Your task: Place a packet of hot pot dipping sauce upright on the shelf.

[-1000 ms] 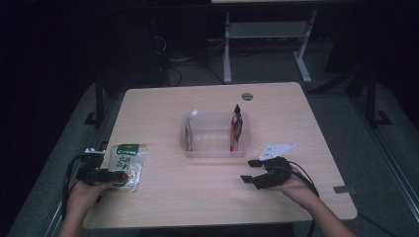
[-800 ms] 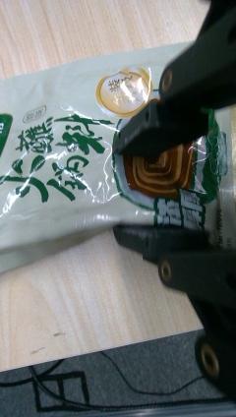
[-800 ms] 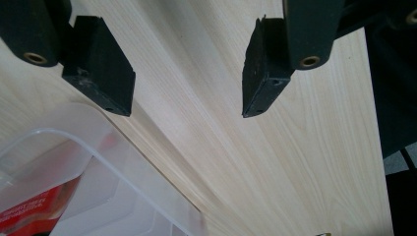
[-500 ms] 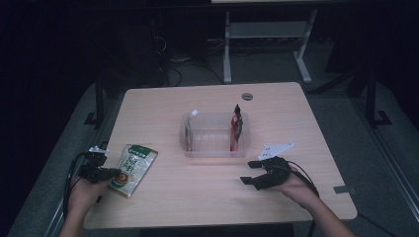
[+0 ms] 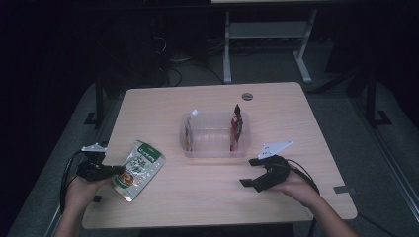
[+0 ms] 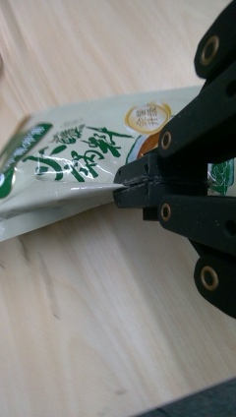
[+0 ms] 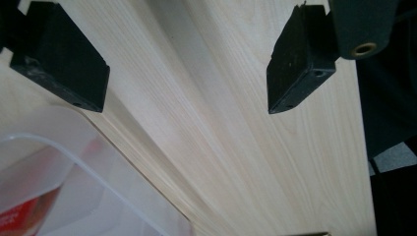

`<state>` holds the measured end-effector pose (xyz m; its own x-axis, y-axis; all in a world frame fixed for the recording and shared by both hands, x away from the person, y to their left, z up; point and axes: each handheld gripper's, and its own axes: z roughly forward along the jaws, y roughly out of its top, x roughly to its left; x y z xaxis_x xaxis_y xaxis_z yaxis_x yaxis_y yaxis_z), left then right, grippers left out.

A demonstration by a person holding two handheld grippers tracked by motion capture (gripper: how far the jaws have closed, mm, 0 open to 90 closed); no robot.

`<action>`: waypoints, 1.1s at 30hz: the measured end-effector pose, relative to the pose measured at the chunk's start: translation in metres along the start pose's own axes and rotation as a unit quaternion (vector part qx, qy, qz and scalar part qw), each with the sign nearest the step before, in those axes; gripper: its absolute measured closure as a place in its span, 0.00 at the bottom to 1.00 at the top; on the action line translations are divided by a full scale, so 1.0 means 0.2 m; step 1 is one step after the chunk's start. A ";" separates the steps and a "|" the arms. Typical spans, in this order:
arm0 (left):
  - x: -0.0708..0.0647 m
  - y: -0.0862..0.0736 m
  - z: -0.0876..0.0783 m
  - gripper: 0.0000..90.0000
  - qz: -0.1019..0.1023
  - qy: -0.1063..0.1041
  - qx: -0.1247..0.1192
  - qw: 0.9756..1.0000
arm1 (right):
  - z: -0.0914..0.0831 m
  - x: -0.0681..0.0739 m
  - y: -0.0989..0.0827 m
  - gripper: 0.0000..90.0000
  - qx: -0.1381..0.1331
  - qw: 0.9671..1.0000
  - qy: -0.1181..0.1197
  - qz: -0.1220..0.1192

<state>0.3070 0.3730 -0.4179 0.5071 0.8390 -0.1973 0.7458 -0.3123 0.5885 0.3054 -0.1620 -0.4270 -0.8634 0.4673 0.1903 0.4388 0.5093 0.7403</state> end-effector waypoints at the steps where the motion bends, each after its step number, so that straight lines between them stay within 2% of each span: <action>1: -0.02 0.01 -0.01 1.00 0.007 -0.002 -0.004 1.000 | 0.00 0.00 0.00 0.16 -0.001 1.000 0.002 -0.002; 7: -0.14 0.06 -0.03 1.00 0.051 -0.025 -0.017 0.998 | -0.01 0.00 0.00 0.16 -0.005 1.000 0.008 -0.003; 11: -0.21 0.08 -0.02 1.00 0.067 -0.043 -0.016 0.997 | -0.02 0.00 0.01 0.16 -0.003 1.000 0.012 -0.001; 16: -0.29 0.11 -0.01 1.00 0.096 -0.065 -0.006 0.993 | -0.02 0.00 0.01 0.16 -0.002 1.000 0.020 0.004; 19: -0.34 0.12 0.00 1.00 0.107 -0.081 -0.012 0.991 | -0.03 0.00 0.02 0.17 -0.003 1.000 0.025 0.004; 22: -0.40 0.14 0.01 1.00 0.126 -0.097 -0.007 0.987 | -0.03 0.00 0.01 0.18 -0.006 1.000 0.026 0.004; 23: -0.42 0.14 0.02 1.00 0.127 -0.101 -0.008 0.987 | -0.03 0.00 0.01 0.18 -0.008 1.000 0.026 0.005; 26: -0.49 0.16 0.04 1.00 0.145 -0.119 -0.006 0.982 | -0.03 0.00 0.01 0.18 -0.008 1.000 0.028 0.006; 33: -0.66 0.20 0.08 1.00 0.190 -0.144 -0.013 0.971 | -0.03 -0.01 0.01 0.18 -0.009 0.999 0.037 0.008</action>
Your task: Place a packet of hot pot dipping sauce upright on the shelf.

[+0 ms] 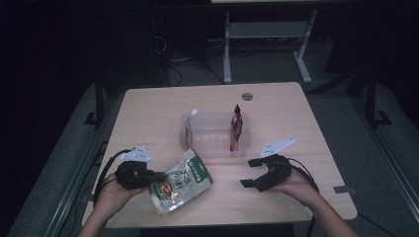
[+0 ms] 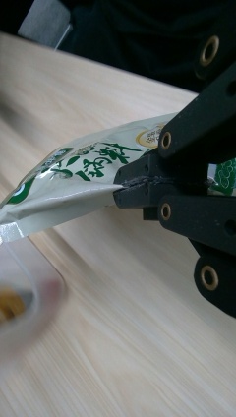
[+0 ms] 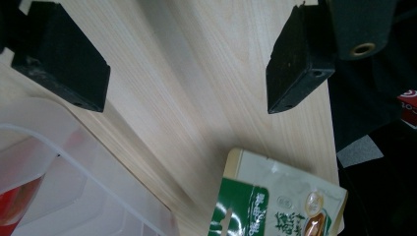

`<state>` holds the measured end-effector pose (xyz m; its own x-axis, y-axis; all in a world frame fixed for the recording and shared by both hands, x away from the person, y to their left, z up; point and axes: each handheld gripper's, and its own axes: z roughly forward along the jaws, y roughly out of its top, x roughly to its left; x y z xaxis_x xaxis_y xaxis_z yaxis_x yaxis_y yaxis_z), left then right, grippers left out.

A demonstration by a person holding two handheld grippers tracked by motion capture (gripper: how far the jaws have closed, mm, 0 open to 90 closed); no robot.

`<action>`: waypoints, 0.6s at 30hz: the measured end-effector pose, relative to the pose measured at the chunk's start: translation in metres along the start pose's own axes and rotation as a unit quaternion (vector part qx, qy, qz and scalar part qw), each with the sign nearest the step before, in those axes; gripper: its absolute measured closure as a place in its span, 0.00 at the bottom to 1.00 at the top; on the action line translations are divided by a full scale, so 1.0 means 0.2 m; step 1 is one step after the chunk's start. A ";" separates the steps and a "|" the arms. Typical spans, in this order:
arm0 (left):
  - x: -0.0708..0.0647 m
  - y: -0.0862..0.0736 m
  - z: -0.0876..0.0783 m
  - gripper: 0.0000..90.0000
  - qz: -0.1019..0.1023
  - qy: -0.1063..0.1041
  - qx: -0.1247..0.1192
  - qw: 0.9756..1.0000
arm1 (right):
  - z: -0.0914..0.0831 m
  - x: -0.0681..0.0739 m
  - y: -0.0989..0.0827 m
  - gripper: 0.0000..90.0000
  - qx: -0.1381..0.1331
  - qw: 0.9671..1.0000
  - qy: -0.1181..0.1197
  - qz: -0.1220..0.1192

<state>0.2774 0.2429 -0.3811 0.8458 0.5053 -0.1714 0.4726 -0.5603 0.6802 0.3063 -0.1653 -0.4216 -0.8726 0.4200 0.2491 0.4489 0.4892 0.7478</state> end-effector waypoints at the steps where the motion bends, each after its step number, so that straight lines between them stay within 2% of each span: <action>1: -0.02 0.01 0.01 1.00 0.003 -0.005 -0.002 1.000 | 0.00 0.00 0.00 0.18 0.000 1.000 0.002 0.001; 9: -0.10 0.13 0.11 1.00 0.046 -0.025 -0.007 0.999 | 0.01 0.00 0.01 0.18 -0.011 1.000 0.017 0.003; 18: -0.17 0.24 0.27 1.00 0.076 -0.053 -0.011 0.996 | 0.02 0.00 0.02 0.18 -0.018 0.999 0.032 0.003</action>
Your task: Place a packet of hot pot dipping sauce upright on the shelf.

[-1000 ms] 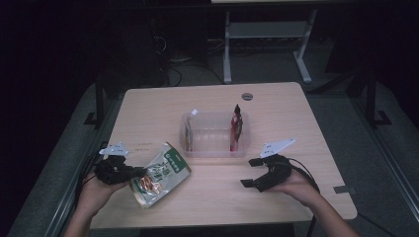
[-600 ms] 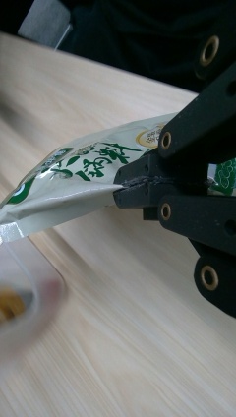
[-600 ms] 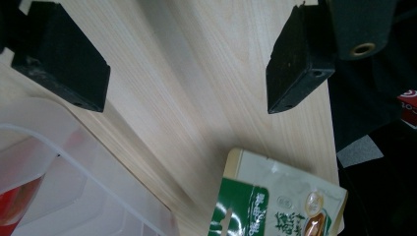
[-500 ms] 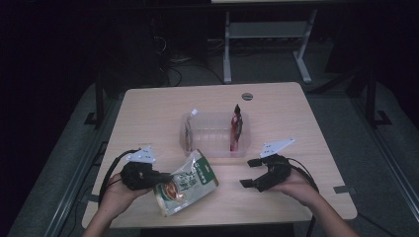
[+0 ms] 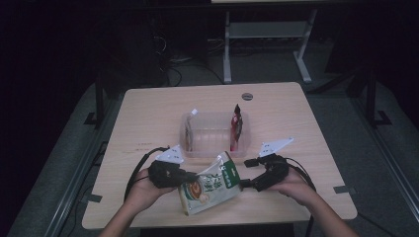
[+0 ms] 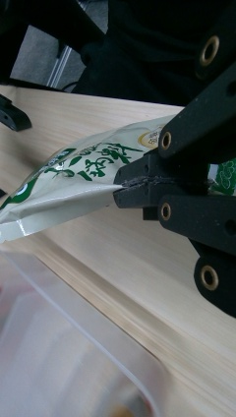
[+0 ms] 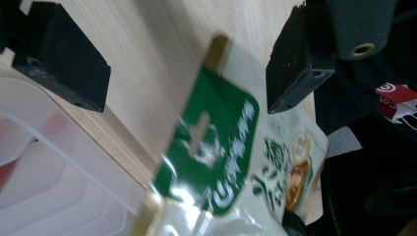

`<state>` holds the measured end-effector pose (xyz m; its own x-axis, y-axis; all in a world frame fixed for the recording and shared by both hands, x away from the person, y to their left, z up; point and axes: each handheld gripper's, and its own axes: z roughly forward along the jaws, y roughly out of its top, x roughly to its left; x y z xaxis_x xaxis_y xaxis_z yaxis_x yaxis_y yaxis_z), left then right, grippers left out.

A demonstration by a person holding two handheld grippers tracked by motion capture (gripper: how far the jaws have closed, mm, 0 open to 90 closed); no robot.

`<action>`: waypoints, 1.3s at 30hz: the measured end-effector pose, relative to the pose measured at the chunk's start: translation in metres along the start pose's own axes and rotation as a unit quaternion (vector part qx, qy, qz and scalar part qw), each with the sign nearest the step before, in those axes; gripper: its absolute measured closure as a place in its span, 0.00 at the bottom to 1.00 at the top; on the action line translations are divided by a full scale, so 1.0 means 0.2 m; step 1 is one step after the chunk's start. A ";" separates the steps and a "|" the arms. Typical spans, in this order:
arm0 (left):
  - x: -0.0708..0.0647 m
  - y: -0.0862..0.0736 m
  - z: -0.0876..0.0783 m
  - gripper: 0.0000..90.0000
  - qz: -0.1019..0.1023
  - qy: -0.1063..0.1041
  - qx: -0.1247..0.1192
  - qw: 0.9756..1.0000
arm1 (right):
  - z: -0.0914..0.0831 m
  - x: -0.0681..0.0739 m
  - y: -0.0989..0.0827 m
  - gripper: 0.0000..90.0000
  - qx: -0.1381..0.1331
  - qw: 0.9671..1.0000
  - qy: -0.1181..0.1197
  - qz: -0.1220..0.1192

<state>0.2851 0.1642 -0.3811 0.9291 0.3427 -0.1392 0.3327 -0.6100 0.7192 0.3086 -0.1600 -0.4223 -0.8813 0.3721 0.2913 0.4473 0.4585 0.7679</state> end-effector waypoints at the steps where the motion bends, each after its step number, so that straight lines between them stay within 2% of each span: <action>1: 0.00 0.02 0.02 1.00 0.004 -0.004 0.002 1.000 | 0.00 0.00 0.00 0.18 0.000 1.000 0.002 0.000; 5: -0.01 0.07 0.06 1.00 0.020 -0.009 -0.004 1.000 | 0.00 0.00 0.00 0.19 -0.003 1.000 0.010 0.000; 8: -0.01 0.10 0.07 1.00 0.030 -0.013 -0.018 0.999 | 0.00 -0.01 0.00 0.21 -0.005 1.000 0.016 0.002; 14: -0.01 0.11 0.08 1.00 0.036 -0.011 -0.027 0.999 | 0.02 -0.02 0.00 0.29 -0.010 0.999 0.030 0.004; 17: -0.01 0.10 0.08 1.00 0.035 -0.013 -0.027 0.999 | 0.02 -0.02 0.00 0.37 -0.012 0.999 0.037 0.007; 26: 0.01 0.08 0.07 1.00 0.029 -0.008 -0.030 0.999 | 0.01 -0.01 0.01 0.70 -0.018 0.998 0.057 0.000; 32: 0.03 0.07 0.06 1.00 0.028 -0.007 -0.035 0.999 | 0.01 0.01 0.02 0.92 -0.028 0.996 0.081 -0.008; 35: 0.04 0.07 0.06 1.00 0.025 -0.012 -0.044 0.999 | 0.01 0.00 0.02 0.98 -0.034 0.995 0.092 0.002; 39: 0.05 0.06 0.07 0.99 0.028 -0.002 -0.043 0.999 | 0.00 -0.01 0.03 1.00 -0.038 0.995 0.097 -0.002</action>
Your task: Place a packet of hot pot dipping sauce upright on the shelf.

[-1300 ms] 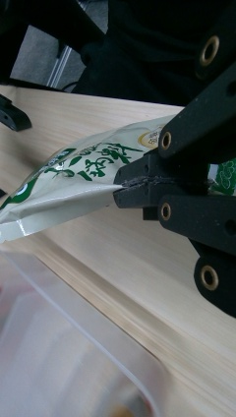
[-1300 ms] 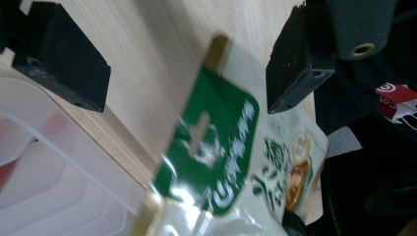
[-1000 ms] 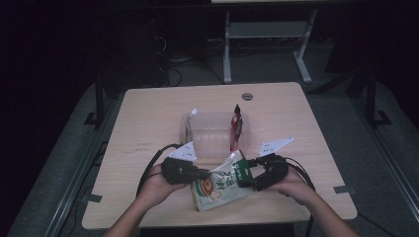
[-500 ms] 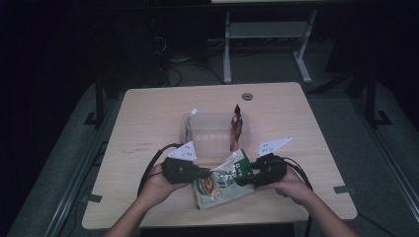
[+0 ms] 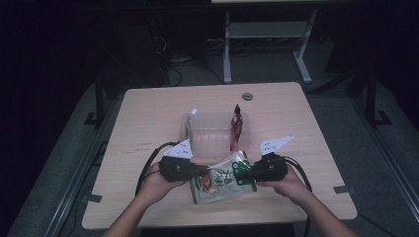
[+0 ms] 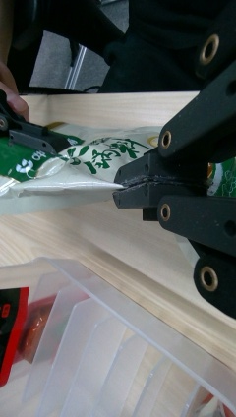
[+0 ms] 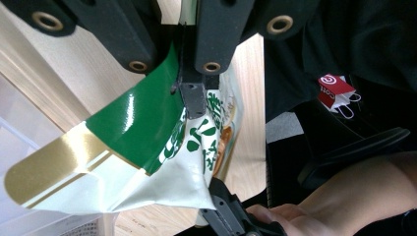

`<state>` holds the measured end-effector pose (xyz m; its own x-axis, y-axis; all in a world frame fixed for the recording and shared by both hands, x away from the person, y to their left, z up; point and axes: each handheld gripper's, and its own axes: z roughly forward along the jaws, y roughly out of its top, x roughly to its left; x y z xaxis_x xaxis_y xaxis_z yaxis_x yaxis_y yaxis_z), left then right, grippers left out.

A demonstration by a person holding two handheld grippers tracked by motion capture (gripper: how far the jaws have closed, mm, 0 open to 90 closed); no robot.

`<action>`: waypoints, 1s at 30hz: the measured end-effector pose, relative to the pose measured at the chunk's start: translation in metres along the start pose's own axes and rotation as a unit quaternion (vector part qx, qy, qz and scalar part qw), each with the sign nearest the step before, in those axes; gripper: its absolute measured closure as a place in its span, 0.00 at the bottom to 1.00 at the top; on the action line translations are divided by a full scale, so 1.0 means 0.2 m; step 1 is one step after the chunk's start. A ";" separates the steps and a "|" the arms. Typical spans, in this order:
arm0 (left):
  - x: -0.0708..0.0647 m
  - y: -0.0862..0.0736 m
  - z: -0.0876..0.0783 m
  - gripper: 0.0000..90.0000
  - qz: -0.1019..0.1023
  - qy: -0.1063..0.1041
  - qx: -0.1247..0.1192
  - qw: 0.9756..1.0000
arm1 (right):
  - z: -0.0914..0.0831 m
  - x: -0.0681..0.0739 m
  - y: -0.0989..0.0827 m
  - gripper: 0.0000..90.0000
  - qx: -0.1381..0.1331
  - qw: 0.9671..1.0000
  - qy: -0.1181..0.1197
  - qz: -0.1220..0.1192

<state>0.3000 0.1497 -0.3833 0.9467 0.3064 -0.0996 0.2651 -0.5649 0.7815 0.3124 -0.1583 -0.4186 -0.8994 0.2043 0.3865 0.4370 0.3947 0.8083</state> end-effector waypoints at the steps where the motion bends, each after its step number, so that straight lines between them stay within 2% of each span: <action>1: 0.00 0.00 0.00 0.97 -0.001 0.001 0.001 1.000 | 0.00 0.00 0.00 1.00 -0.001 1.000 0.000 -0.001; 5: 0.01 -0.01 0.00 0.90 -0.014 0.006 -0.004 1.000 | -0.01 0.00 0.01 1.00 -0.004 1.000 -0.001 -0.006; 10: 0.02 -0.01 -0.03 0.78 -0.019 0.037 -0.017 0.999 | -0.01 0.02 0.01 1.00 -0.003 1.000 0.003 -0.011; 12: 0.04 -0.02 -0.06 0.82 -0.023 0.041 -0.022 0.999 | -0.02 0.01 0.01 1.00 -0.010 1.000 0.006 -0.006; 15: 0.03 -0.02 -0.08 1.00 -0.024 0.027 -0.023 0.999 | -0.04 0.02 0.02 1.00 -0.024 1.000 0.010 -0.010; 19: 0.00 0.00 -0.03 1.00 -0.011 0.020 -0.011 1.000 | -0.05 0.05 0.06 1.00 -0.035 0.999 0.017 -0.020; 26: -0.03 0.01 0.02 1.00 0.002 0.007 0.006 1.000 | -0.03 0.09 0.10 1.00 -0.026 0.999 0.014 -0.044; 30: -0.03 -0.02 0.00 0.94 -0.007 0.007 0.014 1.000 | -0.04 0.11 0.13 1.00 -0.028 0.998 0.009 -0.060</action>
<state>0.2942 0.1504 -0.3858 0.9400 0.3256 -0.1021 0.2840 -0.5808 0.7629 0.3044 -0.1509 -0.3849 -0.9455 0.1415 0.2932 0.3251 0.3640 0.8728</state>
